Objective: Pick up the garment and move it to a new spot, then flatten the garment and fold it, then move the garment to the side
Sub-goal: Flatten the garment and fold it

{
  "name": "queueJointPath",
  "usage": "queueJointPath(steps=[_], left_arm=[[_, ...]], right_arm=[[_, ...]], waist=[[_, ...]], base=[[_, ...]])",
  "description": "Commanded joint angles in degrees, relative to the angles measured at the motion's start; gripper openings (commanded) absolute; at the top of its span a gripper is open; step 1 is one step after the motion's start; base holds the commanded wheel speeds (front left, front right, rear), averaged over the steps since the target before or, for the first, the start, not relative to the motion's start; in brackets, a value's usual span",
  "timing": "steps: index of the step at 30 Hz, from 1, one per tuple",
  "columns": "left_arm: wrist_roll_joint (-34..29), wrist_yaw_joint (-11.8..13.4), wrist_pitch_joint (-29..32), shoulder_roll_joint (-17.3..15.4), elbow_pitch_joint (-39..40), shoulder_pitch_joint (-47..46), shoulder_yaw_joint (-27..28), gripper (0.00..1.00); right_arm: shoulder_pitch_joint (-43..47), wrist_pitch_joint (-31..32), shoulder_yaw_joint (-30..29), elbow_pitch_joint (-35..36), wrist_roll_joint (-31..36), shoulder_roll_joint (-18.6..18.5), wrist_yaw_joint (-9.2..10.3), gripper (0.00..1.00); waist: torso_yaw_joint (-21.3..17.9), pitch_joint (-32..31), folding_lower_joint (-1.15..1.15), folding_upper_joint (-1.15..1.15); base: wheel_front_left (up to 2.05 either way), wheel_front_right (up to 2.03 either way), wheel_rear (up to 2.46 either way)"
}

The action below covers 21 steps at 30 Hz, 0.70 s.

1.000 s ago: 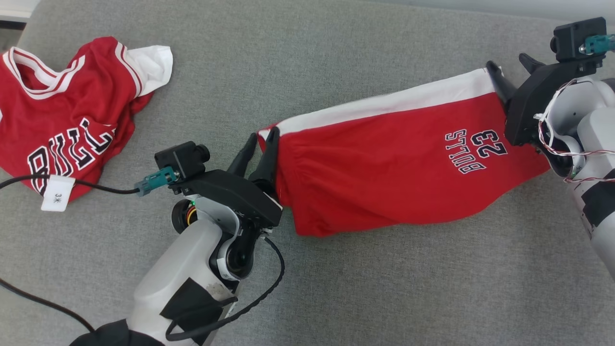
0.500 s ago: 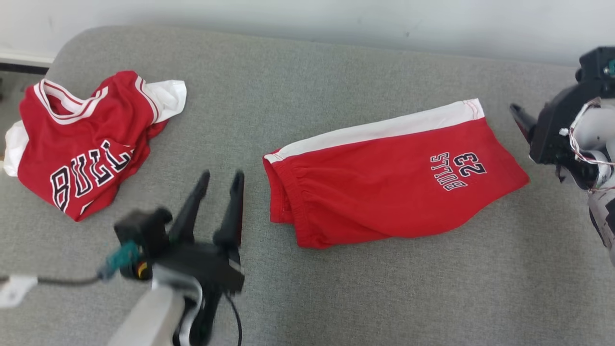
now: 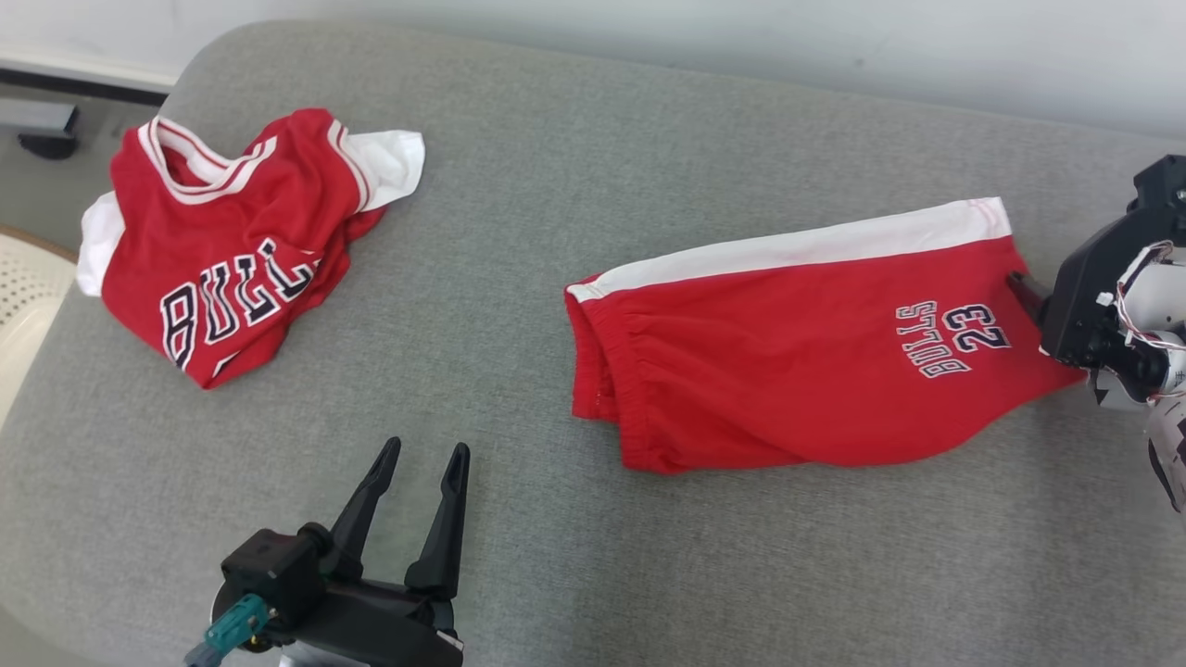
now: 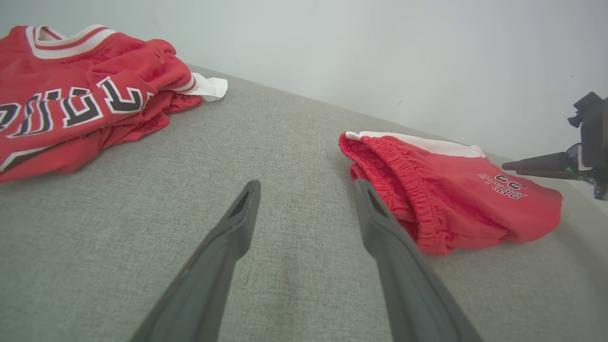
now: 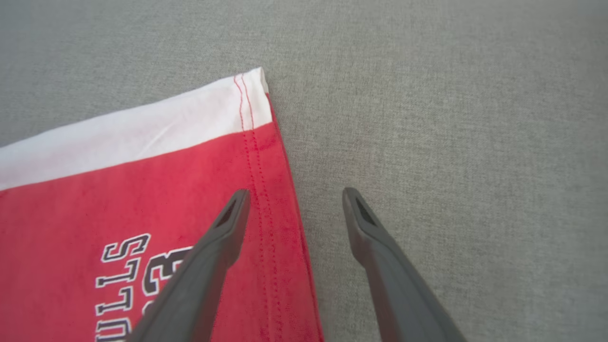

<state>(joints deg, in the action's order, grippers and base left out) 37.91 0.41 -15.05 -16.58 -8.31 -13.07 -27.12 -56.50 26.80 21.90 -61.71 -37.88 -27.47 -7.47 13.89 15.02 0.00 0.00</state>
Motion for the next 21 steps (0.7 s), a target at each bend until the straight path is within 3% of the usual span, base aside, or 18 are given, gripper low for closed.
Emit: queueJointPath(steps=[1, 11, 12, 13, 14, 15, 21], left_arm=[[-0.75, 0.28, -0.16, 0.22, 0.26, 0.79, 0.45, 1.0], [-1.99, -0.02, -0.16, 1.95, 0.56, 2.67, 0.35, 1.0], [-1.98, -0.09, -0.17, 2.02, 0.58, 2.53, 0.28, 1.0], [-1.98, -0.06, -0.17, 2.03, 0.61, 2.46, 0.28, 1.0], [-1.92, -0.07, -0.12, 2.04, 0.6, 2.48, 0.19, 1.0], [-1.79, -0.16, 0.07, 2.04, 0.56, 2.47, 0.07, 1.0], [-1.24, 0.04, 0.61, 2.06, 0.3, 2.36, -0.26, 1.0]], right_arm=[[-0.02, 0.19, -0.23, -0.36, 0.53, 0.07, -0.06, 1.0], [2.25, 6.03, 0.21, -3.56, 1.09, 2.71, -0.11, 1.0], [2.55, 6.51, 0.25, -3.53, 0.96, 2.93, -0.13, 0.87], [2.79, 6.64, 0.26, -3.3, 1.03, 2.97, -0.13, 0.44], [2.94, 6.51, 0.28, -3.04, 1.24, 2.89, -0.13, 0.08], [3.18, 6.31, 0.26, -2.86, 1.42, 2.91, -0.12, 0.0], [3.35, 3.09, -1.37, -3.2, 2.6, 1.56, 0.06, 0.0]], waist=[[1.44, 1.2, 0.0, 0.0], [2.3, 1.26, 0.0, 0.0], [2.22, 1.17, 0.0, 0.0], [2.11, 1.13, 0.0, 0.0], [2.0, 1.12, 0.0, 0.0], [1.91, 1.09, 0.0, 0.0], [1.56, 0.98, 0.0, 0.0]], base=[[0.0, 0.0, 0.0], [0.0, 0.0, 0.0], [0.0, 0.0, 0.0], [0.0, 0.0, 0.0], [0.0, 0.0, 0.0], [0.0, 0.0, 0.0], [0.0, 0.0, 0.0]])
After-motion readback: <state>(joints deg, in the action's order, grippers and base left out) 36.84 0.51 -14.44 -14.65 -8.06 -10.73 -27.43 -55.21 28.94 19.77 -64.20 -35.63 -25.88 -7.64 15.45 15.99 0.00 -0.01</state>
